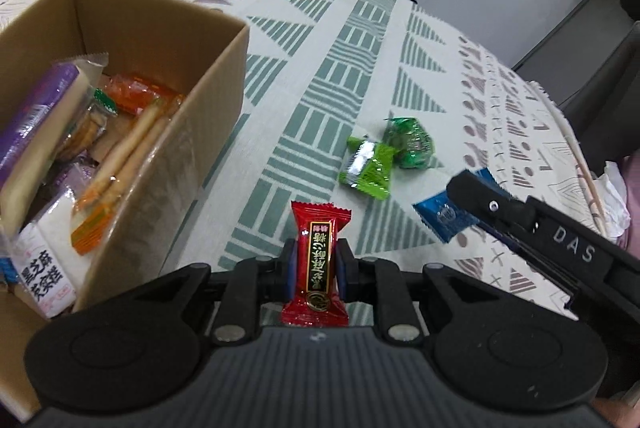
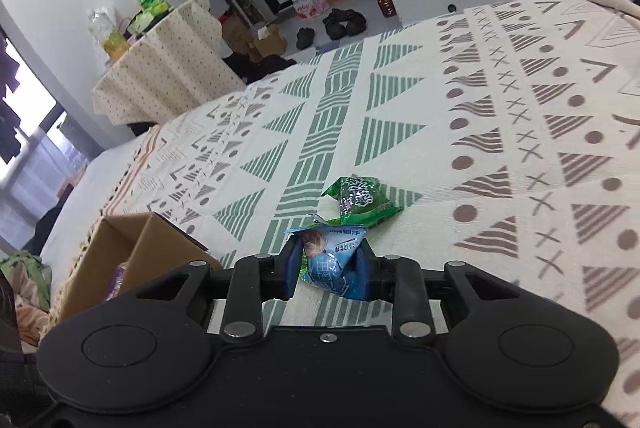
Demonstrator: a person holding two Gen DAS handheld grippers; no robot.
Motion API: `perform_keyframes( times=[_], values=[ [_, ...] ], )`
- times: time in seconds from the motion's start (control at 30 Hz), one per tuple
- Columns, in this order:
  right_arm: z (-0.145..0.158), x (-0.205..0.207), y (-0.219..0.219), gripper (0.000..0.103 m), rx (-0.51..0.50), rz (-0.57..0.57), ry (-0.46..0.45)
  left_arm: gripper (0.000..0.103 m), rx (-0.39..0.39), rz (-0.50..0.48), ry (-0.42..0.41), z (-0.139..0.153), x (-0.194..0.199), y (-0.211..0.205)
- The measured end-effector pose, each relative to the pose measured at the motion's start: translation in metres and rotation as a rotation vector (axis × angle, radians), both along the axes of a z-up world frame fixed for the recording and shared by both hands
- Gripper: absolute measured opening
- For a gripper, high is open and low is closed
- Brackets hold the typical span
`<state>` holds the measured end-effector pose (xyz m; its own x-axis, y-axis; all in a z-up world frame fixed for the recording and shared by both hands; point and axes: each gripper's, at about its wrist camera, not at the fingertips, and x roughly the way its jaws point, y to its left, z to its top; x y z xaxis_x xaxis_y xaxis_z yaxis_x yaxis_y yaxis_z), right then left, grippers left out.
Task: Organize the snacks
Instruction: 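Grasp the red candy bar with the left tool while the right grasps the blue candy, then carry both candies over the box and open both tools to drop them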
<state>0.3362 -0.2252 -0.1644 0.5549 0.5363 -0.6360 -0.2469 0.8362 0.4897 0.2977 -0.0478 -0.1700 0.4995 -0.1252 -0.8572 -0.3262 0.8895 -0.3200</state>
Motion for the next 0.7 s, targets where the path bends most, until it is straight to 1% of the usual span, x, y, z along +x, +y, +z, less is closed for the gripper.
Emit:
perform_keyframes(
  times=[0.3, 0.5, 0.7],
  values=[
    [0.023, -0.019, -0.018, 0.028, 0.047, -0.057, -0.024, 0.018, -0.005, -0.010, -0.085, 0.034, -0.019, -0.004],
    [0.034, -0.031, -0.014, 0.028, 0.065, -0.071, -0.048, 0.018, -0.006, -0.001, -0.124, 0.053, -0.029, 0.007],
    [0.049, -0.044, -0.006, 0.028, 0.094, -0.075, -0.089, 0.018, 0.015, 0.005, -0.157, 0.072, -0.039, 0.021]
  ],
)
